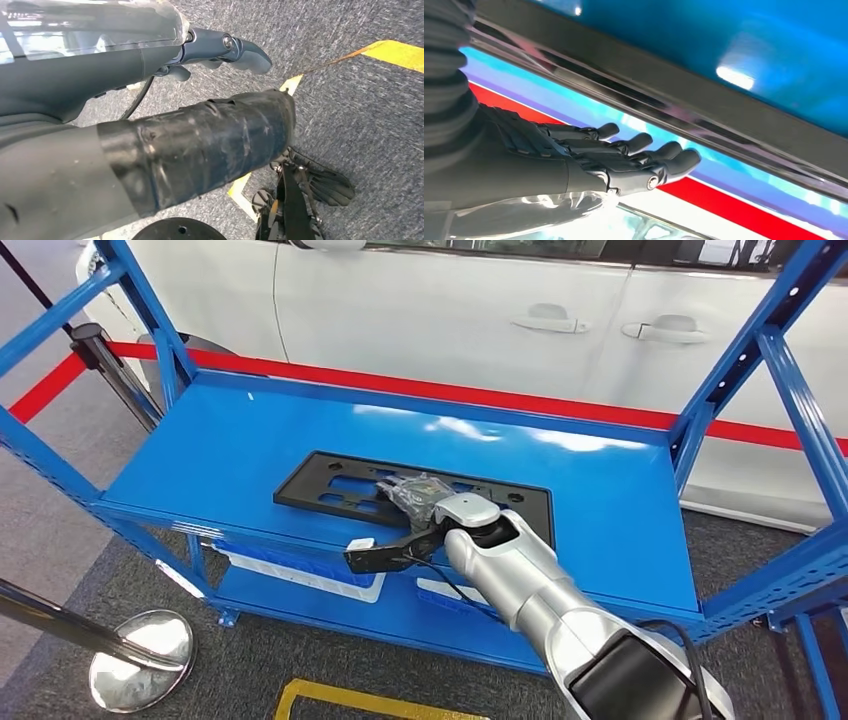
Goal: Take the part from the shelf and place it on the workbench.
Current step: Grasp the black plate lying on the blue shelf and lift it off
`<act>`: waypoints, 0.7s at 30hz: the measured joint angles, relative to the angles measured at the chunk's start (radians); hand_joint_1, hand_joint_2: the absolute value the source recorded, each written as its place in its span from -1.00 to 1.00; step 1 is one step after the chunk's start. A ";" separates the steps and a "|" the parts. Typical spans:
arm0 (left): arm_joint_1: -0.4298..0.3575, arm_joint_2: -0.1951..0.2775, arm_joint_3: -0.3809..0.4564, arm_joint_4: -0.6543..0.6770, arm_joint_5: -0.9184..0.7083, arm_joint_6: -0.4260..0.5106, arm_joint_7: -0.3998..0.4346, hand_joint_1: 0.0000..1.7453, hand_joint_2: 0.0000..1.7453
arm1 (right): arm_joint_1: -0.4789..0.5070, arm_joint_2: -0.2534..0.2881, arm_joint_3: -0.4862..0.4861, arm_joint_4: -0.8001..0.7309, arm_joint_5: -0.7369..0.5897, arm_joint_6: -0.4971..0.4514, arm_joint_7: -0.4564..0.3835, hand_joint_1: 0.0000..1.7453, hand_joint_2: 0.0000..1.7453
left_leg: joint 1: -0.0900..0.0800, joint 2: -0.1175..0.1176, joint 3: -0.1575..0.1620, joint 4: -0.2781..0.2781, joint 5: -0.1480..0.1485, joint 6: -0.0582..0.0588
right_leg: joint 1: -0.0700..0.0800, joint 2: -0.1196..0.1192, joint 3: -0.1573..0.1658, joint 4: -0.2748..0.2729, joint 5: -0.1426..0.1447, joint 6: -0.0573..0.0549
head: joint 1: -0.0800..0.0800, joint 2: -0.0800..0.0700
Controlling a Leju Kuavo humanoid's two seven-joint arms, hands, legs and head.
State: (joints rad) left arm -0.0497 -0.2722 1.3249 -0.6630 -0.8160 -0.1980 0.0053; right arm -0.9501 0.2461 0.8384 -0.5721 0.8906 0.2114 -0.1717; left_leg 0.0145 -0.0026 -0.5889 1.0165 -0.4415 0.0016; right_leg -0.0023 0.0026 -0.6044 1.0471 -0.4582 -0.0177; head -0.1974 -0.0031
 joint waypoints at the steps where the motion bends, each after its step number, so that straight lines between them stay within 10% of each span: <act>1: 0.000 0.000 0.000 0.000 0.000 0.000 0.000 -1.00 -1.00 | -0.001 0.000 0.000 0.000 0.000 0.000 0.000 -1.00 1.00 | 0.001 0.000 0.000 -0.002 0.002 -0.006 | -0.001 0.001 0.000 -0.002 0.003 -0.005 | 0.000 0.000; 5: -0.001 -0.001 0.000 0.000 0.000 0.002 -0.011 -1.00 -1.00 | -0.005 0.004 0.003 0.000 0.004 -0.001 0.000 1.00 1.00 | 0.006 0.000 -0.046 0.098 -0.065 -0.023 | -0.007 -0.002 0.002 -0.019 0.017 -0.027 | 0.000 0.000; 9: -0.001 -0.001 0.000 0.001 0.001 0.002 -0.029 -1.00 -1.00 | -0.005 0.005 0.009 0.001 0.012 -0.001 0.003 0.97 1.00 | 0.011 0.001 -0.121 0.269 -0.124 -0.041 | -0.003 -0.004 -0.003 -0.017 0.017 -0.036 | 0.000 0.000; 14: -0.003 -0.008 0.000 0.001 0.001 -0.007 -0.036 -1.00 -1.00 | -0.012 0.004 0.012 0.000 0.026 -0.007 0.009 0.93 1.00 | 0.023 -0.002 0.016 0.007 -0.018 -0.053 | 0.000 0.000 -0.013 0.008 0.007 -0.027 | 0.001 0.000; 21: -0.006 -0.007 0.000 0.013 0.000 -0.002 -0.062 -1.00 -1.00 | -0.016 -0.003 0.019 -0.002 0.037 -0.014 0.009 0.93 1.00 | 0.012 -0.004 0.017 0.001 -0.019 -0.035 | -0.001 0.003 -0.015 0.005 0.011 -0.016 | 0.001 0.000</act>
State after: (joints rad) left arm -0.0553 -0.2796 1.3249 -0.6496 -0.8163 -0.2004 -0.0569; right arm -0.9661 0.2433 0.8572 -0.5740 0.9272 0.1973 -0.1628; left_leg 0.0265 -0.0066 -0.5716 1.0172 -0.4605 -0.0333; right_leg -0.0035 0.0057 -0.6194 1.0521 -0.4471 -0.0332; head -0.1961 -0.0031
